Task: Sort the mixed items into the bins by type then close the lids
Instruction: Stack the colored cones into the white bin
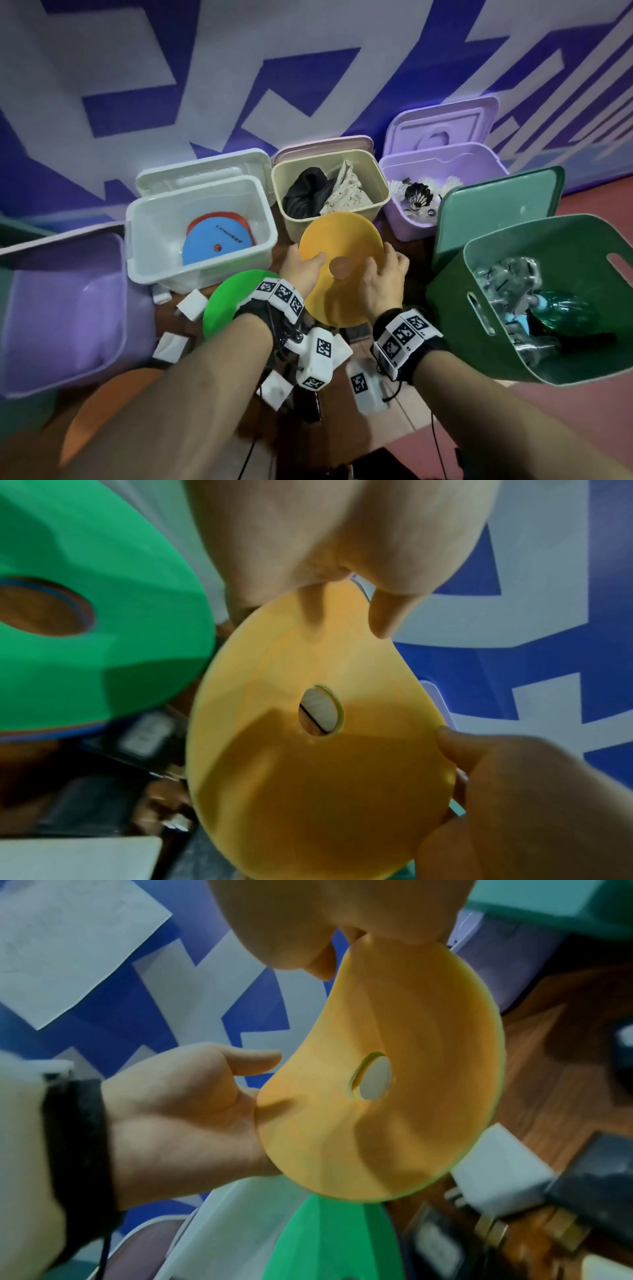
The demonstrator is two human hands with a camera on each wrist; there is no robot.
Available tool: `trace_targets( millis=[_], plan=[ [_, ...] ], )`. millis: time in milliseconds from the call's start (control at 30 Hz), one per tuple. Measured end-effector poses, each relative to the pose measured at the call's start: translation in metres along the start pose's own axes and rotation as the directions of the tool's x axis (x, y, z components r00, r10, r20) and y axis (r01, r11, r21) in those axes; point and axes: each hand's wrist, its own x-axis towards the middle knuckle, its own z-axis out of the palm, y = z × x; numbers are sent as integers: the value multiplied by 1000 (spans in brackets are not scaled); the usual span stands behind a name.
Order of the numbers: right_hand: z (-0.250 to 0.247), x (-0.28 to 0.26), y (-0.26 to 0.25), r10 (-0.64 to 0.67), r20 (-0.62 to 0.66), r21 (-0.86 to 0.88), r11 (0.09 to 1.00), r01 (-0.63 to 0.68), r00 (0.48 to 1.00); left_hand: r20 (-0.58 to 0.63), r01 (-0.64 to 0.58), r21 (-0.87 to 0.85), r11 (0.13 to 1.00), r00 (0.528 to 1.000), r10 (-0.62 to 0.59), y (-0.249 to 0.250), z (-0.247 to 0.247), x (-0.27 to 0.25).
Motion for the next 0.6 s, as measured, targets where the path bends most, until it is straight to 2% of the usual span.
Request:
trace_targets(
  millis=[133,267,433,600],
  plan=[
    [25,-37,-9,0,114,-11,1000,1,993,-48,71,-16,997,996,-72,-26,-38,-30],
    [43,-74,-6,28,262,-27,999,-22,965,-68,169,-36,985,983,-172,-63,-71,-48],
    [59,-92,-11,30,434,-77,997,4,900,-149,196,-164,967,964,-221,-92,-103,-55],
    [65,-89,-13,45,543,-98,995,10,838,-201,205,-226,952,947,-252,-117,-119,-44]
  ],
)
